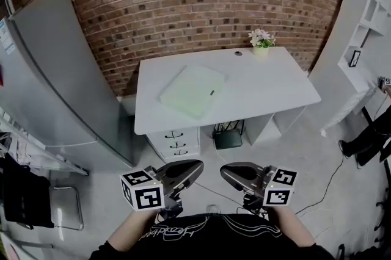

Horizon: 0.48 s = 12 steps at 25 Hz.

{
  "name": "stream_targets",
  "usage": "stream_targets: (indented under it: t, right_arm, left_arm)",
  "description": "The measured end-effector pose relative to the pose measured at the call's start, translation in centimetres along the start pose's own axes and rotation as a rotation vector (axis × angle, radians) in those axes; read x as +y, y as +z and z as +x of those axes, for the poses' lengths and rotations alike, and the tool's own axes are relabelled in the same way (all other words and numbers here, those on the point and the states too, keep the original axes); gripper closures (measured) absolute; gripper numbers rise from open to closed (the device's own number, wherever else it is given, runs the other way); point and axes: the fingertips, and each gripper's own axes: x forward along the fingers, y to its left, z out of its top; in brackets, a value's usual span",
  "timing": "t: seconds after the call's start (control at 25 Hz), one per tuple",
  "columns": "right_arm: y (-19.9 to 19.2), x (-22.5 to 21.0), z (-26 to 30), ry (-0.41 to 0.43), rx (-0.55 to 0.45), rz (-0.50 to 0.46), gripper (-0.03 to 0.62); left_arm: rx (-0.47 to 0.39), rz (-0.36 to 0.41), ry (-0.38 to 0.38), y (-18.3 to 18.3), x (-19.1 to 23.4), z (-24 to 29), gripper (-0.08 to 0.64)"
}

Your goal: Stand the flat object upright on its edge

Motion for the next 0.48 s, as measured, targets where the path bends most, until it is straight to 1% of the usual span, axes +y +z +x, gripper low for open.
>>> stream_targets:
  t: [0.04,0.12,0.24,0.32,0.4,0.48]
  right_arm:
    - [0.2,-0.4,-0.2,0.007,0.003,-0.002,0.588]
    - [0.9,-1.3,-0.8,0.030,-0.014,0.023,0.588]
    - [2.1,-3.0,-1.8,0.049,-0.039,0.064,0.588]
    - [2.7,-4.1,-2.4,0.046,-0.038,0.063,0.588]
    - [3.2,-4.9,-2.8,0.050,-0.034,0.052,0.588]
    - [3.7,-5.1,-3.4,0.080,-0.036,0.047,0.588]
  left_arm:
    - [-0.001,0.007,-0.001,0.1,0.1,0.5,0.558]
    - [-0.011,0.033,0.002,0.4,0.3,1.5,0.558]
    - [-0.021,0.103,0.054,1.0,0.8,3.0,0.558]
    - [-0.017,0.152,0.088,1.2,1.1,4.1,0.558]
    - [-0.019,0.181,0.099,1.4,1.0,5.3,0.558]
    - [-0.015,0.223,0.134,1.7,0.8,6.1,0.558]
